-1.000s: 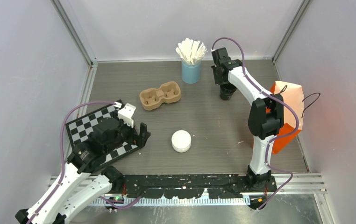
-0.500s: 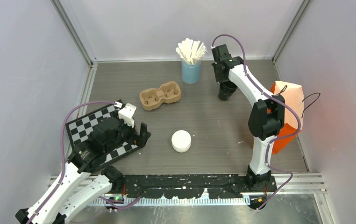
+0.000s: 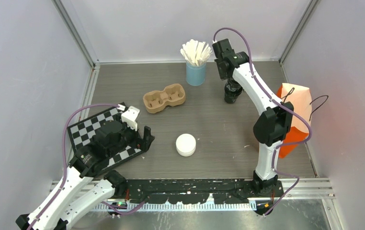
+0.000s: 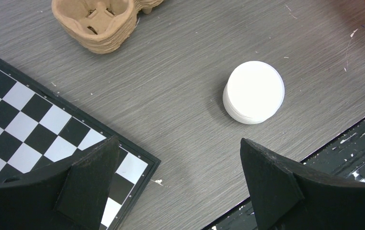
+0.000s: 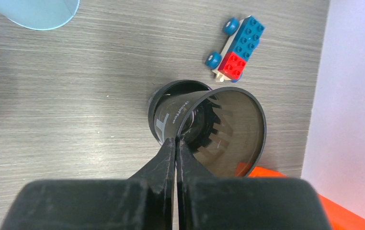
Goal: Pack the takeout coffee
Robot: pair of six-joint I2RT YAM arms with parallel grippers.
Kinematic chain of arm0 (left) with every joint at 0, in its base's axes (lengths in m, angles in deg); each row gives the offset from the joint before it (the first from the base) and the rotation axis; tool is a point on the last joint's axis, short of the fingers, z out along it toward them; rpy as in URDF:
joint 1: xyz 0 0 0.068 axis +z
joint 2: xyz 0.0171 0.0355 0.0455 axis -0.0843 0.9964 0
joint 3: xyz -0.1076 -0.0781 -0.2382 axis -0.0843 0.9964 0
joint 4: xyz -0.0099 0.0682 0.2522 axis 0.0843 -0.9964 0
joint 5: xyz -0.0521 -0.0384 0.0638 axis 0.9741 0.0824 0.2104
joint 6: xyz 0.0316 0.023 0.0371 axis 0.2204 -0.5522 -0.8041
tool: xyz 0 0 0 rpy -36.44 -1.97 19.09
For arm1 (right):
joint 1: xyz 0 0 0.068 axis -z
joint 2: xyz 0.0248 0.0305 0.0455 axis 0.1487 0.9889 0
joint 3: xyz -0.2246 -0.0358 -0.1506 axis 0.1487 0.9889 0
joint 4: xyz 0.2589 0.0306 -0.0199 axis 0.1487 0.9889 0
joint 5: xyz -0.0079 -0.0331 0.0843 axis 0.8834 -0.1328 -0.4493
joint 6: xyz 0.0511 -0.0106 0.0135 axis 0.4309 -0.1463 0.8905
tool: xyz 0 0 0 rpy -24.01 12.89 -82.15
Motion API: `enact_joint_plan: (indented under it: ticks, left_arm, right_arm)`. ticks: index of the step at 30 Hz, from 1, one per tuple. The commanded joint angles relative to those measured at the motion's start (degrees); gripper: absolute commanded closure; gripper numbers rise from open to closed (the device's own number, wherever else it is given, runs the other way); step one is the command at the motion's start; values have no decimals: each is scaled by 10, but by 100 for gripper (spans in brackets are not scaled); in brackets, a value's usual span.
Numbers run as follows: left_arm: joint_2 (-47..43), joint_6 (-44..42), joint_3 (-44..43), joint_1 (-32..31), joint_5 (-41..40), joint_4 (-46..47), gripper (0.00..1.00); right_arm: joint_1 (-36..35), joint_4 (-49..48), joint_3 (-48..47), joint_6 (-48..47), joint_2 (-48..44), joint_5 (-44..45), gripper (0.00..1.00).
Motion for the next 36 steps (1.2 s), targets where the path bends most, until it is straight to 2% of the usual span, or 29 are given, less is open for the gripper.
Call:
enact_joint_plan:
  ticks: [1, 5, 9, 16, 25, 33, 36]
  left_arm:
    - [0, 7, -7, -2, -11, 7, 0]
    - [-2, 7, -5, -2, -9, 8, 0]
    - [-3, 10, -4, -2, 2, 10, 0]
    - [6, 35, -7, -2, 6, 11, 0]
    - [34, 164, -7, -1, 74, 2, 3]
    - [49, 200, 35, -2, 65, 55, 8]
    - [77, 201, 33, -2, 58, 56, 11]
  right_arm:
    - [-32, 50, -52, -7, -60, 53, 100]
    - [-66, 69, -38, 17, -88, 51, 100]
    - [-116, 79, 19, 47, -133, 52, 100]
    - [-234, 37, 193, 118, -214, 60, 100]
    - [-343, -18, 399, 196, -295, 70, 100]
    - [-434, -24, 460, 251, -311, 98, 99]
    - [-449, -27, 469, 258, -318, 92, 90]
